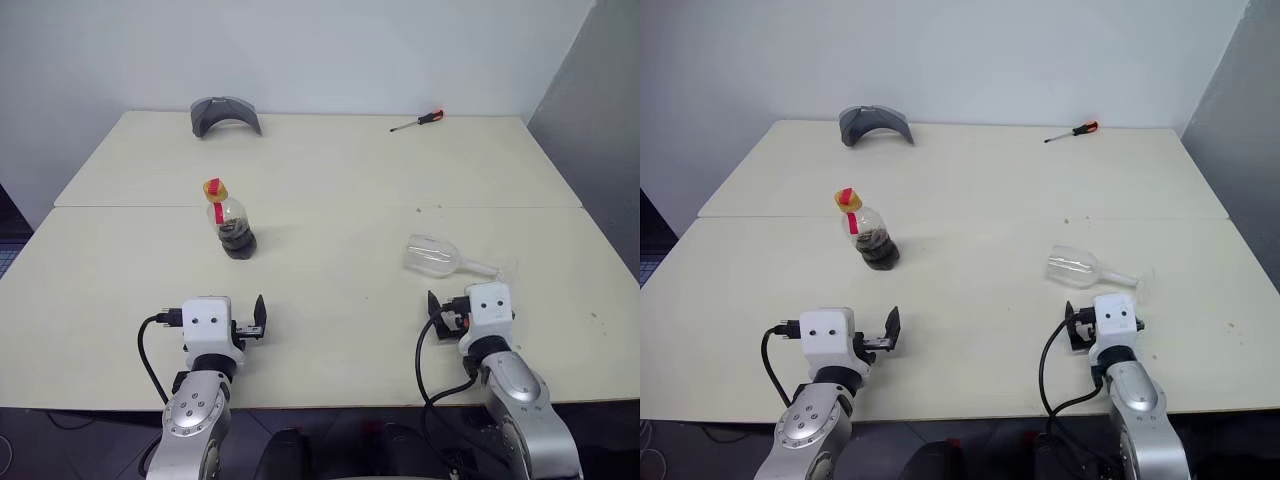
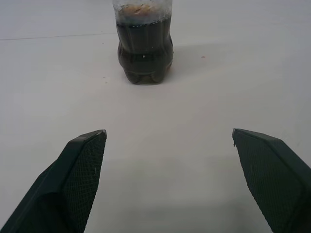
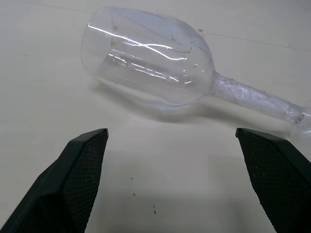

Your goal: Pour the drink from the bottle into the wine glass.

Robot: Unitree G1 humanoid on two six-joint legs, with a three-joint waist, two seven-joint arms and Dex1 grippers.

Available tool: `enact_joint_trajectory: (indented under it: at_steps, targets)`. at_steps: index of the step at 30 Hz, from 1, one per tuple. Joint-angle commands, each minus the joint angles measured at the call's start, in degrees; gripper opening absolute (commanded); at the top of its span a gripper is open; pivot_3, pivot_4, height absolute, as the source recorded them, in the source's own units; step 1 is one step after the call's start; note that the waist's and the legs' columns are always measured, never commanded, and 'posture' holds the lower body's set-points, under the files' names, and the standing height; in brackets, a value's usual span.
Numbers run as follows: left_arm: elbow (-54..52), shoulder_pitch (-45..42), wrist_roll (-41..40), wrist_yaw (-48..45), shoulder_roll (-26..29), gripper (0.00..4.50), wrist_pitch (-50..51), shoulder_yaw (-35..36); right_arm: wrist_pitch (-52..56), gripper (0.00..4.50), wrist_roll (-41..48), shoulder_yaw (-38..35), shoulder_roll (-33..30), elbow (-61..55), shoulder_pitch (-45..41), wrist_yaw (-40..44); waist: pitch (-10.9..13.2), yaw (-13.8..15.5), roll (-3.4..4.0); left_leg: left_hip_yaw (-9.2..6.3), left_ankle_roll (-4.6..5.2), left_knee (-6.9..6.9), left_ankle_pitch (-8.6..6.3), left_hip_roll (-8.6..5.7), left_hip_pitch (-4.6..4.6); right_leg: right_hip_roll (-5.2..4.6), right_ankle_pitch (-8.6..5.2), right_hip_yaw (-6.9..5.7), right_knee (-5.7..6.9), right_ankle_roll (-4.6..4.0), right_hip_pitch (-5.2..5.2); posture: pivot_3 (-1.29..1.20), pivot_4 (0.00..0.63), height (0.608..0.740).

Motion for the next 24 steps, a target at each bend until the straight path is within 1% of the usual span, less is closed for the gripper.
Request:
enact_joint_trajectory:
  at_steps: [1,21,23,24]
  targets:
    - [-2.6,-0.5,1.3,0.8,0.1,4.47,0.0,0.2,-0.2,4.50,-0.1,-0.7,-0.2,-1.4,-0.8,0.1,0.0,0.0,0.00,0.00,0.00,0.00,0.00,0.00,0.00,0.00,0.00,0.00,0.00,0.00,0.00,0.00,0.150,0.740]
    - [-2.0,-1.0,1.0,0.9,-0.5,4.47,-0.7,1.3,0.1,4.50,-0.1,-0.8,-0.2,-1.1,-1.6,0.1,0.0,0.0,0.00,0.00,0.00,0.00,0.00,0.00,0.00,0.00,0.00,0.00,0.00,0.00,0.00,0.00,0.150,0.740]
    - [-1.9,-1.1,1.2,0.7,-0.2,4.47,-0.7,1.3,0.1,4.50,0.0,-0.8,-0.2,-1.1,-1.7,0.1,0.0,0.0,0.00,0.00,0.00,0.00,0.00,0.00,0.00,0.00,0.00,0.00,0.00,0.00,0.00,0.00,0.150,0.740]
    - [-2.0,-1.5,1.3,0.5,0.5,4.47,-0.9,2.1,-0.1,4.50,1.4,-1.4,-0.2,-1.2,-1.7,1.2,0.0,0.0,0.00,0.00,0.00,0.00,0.00,0.00,0.00,0.00,0.00,0.00,0.00,0.00,0.00,0.00,0.150,0.740]
